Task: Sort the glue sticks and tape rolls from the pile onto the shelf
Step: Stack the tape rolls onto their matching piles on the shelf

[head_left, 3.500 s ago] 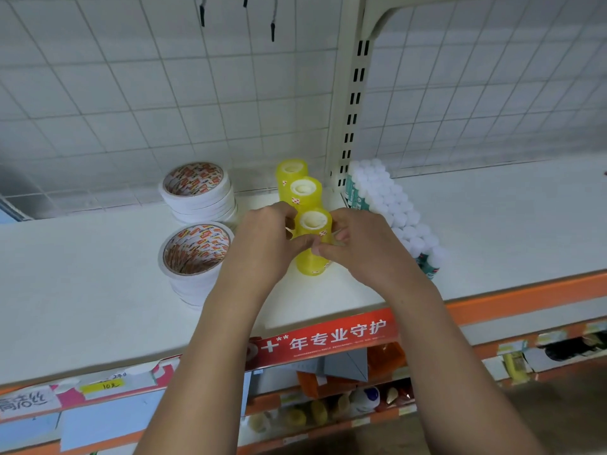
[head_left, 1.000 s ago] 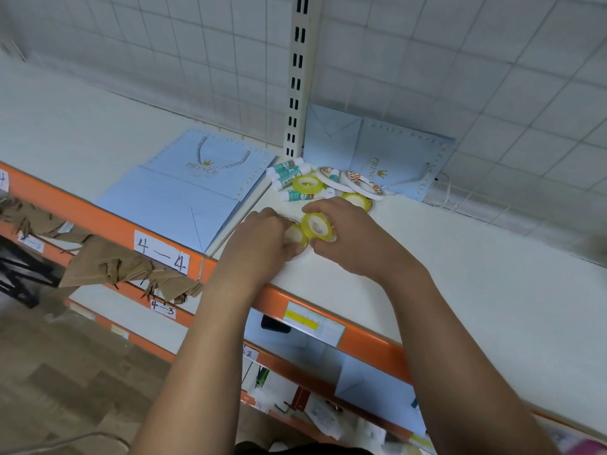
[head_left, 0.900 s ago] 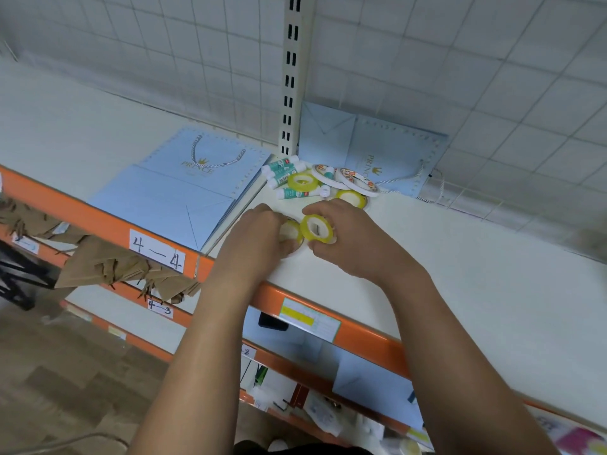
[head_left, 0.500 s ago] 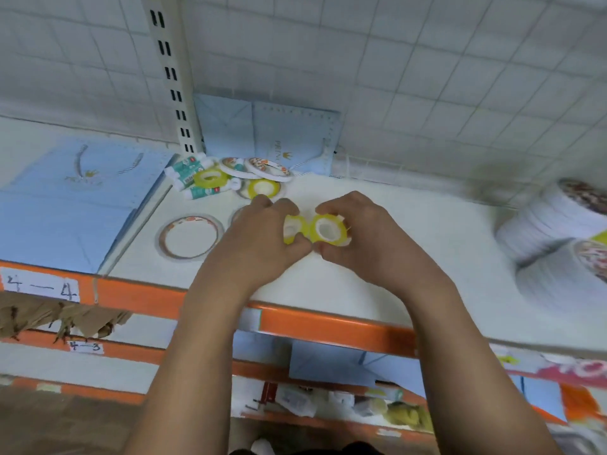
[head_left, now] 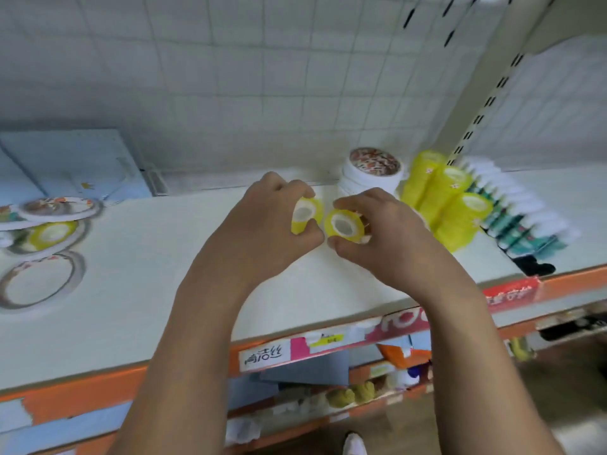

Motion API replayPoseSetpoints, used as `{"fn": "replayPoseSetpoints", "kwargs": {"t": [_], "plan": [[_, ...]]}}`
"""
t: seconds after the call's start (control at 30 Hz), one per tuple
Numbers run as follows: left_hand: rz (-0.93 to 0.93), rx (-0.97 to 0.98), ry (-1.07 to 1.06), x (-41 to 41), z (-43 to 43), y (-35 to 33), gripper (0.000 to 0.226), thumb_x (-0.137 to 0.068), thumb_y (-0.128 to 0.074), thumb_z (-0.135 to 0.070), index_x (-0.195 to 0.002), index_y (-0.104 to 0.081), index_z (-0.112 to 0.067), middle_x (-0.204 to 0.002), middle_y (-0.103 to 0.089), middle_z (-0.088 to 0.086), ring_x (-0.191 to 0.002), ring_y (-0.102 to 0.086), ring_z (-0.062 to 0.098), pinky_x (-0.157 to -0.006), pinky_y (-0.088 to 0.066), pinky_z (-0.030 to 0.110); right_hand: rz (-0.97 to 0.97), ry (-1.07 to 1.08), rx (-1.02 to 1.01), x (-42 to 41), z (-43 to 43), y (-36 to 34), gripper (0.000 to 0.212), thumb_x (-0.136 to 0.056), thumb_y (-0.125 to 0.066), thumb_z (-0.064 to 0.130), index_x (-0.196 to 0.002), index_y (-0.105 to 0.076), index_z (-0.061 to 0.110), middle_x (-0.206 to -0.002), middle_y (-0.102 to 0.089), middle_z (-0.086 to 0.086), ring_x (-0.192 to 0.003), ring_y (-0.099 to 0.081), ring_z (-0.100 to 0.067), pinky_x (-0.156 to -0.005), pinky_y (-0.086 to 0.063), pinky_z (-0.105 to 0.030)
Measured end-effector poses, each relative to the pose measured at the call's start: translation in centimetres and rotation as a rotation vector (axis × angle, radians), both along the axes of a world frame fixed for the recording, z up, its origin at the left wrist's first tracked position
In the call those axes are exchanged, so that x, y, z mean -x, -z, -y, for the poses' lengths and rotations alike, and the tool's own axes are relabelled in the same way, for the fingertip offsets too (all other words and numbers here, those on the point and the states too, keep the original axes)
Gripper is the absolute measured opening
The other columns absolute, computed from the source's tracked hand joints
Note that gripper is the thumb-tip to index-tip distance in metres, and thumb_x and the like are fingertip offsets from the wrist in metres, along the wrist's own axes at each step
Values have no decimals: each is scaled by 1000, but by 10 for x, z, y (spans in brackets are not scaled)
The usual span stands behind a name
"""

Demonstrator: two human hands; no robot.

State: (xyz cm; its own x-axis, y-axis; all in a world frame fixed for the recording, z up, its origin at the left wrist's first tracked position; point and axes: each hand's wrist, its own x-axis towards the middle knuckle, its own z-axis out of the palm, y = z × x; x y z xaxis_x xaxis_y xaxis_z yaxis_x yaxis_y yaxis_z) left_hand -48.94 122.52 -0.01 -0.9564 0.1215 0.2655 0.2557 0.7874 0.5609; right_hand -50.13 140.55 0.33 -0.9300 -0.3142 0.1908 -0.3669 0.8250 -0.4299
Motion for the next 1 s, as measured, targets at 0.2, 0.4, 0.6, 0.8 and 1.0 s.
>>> {"fn": "replayPoseSetpoints", "kwargs": {"t": [0.2,0.4,0.6,0.8,1.0], "plan": [[-10,-30,-30,24,-85,-3,46,-80,-64,-37,-125,-59,-30,-116,-50,-6,-107,-52,15,-91,-45,31,-24,7,27,26,-90,-10,52,-80,-76,28,-129,-61,18,-118,-55,-2,-102,-57,-14,-86,-35,-13],[-51,-29,-53,44,-163,-1,52,-76,-63,-36,-126,-58,-25,-117,-53,-2,-102,-53,15,-87,-43,26,-74,44,62,52,-173,-1,60,-79,-78,31,-133,-57,20,-126,-57,-3,-107,-57,-19,-92,-40,-21],[-49,-32,-92,54,-207,8,58,-80,-67,-35,-133,-50,-20,-118,-57,0,-99,-54,17,-87,-48,37,-90,2,129,76,-215,9,63,-80,-77,23,-137,-53,14,-127,-56,-6,-114,-54,-22,-100,-42,-33],[-89,-46,-139,62,-222,16,56,-80,-71,-32,-130,-50,-17,-114,-61,2,-96,-55,18,-79,-44,30,-45,-44,196,92,-226,22,63,-81,-76,24,-139,-50,17,-131,-56,-2,-120,-51,-20,-103,-42,-35],[-133,-62,-131,71,-234,11,52,-81,-72,-32,-126,-50,-17,-111,-64,1,-90,-57,17,-80,-49,34,-15,-73,250,98,-233,25,67,-78,-77,28,-139,-49,23,-133,-52,6,-120,-48,-14,-101,-42,-33]]}}
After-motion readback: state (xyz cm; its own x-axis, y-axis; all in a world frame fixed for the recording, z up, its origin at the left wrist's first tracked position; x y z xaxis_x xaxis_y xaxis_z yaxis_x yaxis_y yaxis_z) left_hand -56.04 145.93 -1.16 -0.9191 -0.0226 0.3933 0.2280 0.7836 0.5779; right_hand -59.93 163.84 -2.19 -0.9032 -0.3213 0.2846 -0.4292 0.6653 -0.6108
